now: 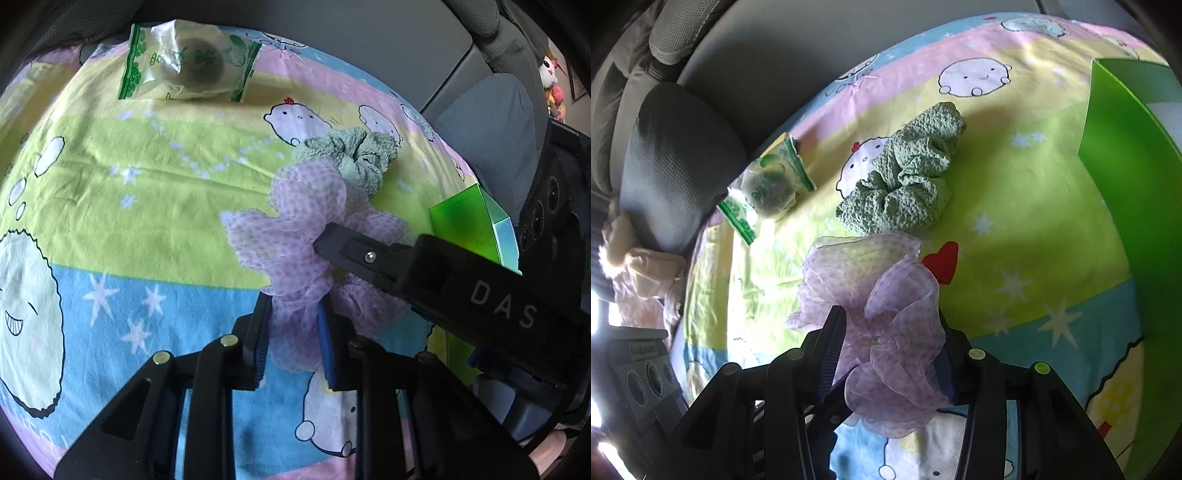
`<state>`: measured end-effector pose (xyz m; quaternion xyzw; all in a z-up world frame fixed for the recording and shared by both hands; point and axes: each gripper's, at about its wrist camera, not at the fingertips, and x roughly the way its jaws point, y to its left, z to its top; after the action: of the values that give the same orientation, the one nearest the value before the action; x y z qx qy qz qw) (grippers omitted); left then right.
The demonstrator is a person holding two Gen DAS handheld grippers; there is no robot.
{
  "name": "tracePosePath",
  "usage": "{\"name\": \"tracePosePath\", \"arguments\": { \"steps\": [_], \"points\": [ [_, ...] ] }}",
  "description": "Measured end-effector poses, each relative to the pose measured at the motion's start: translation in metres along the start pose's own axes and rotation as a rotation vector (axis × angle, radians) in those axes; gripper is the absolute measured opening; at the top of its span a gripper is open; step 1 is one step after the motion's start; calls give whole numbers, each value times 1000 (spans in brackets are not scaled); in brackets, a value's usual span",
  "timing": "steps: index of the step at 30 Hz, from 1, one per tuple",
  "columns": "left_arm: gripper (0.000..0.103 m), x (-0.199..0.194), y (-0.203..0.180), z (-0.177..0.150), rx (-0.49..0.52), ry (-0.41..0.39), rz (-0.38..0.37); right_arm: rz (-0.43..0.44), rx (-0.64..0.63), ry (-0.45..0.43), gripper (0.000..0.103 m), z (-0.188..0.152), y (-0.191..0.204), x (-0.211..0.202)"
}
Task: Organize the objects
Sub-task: 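Grasp the lilac bath puff with the right gripper and lift it, then carry the bath puff over the green box with the right gripper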
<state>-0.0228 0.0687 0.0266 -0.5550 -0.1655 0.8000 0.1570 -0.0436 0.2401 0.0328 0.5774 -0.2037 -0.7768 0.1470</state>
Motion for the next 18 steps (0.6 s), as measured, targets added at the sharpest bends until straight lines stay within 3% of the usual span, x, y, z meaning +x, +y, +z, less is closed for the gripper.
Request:
{"name": "tracePosePath", "arguments": {
  "steps": [4,18],
  "points": [
    [18,-10,-7,-2,13,-35,2,31,13,5,48,-1,0,-5],
    [18,-58,-50,-4,113,-253,-67,128,-51,-185,48,-6,13,-75]
  ]
}}
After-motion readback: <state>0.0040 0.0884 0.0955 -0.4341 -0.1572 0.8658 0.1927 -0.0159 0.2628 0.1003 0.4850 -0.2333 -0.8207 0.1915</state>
